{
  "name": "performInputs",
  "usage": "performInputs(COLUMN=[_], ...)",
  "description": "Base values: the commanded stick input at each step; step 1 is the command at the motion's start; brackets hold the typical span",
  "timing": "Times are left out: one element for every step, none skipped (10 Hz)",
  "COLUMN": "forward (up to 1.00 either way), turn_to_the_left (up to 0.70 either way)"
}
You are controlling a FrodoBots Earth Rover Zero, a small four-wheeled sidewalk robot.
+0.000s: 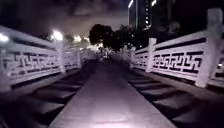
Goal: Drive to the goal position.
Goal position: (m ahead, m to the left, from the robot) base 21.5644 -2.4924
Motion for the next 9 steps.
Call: performInputs(forward=[0.45,0.45,0.45,0.45,0.45,0.45,0.45,0.45,0.45], turn_to_the_left=[0.00,0.00,0.00,0.00,0.00,0.00,0.00,0.00,0.00])
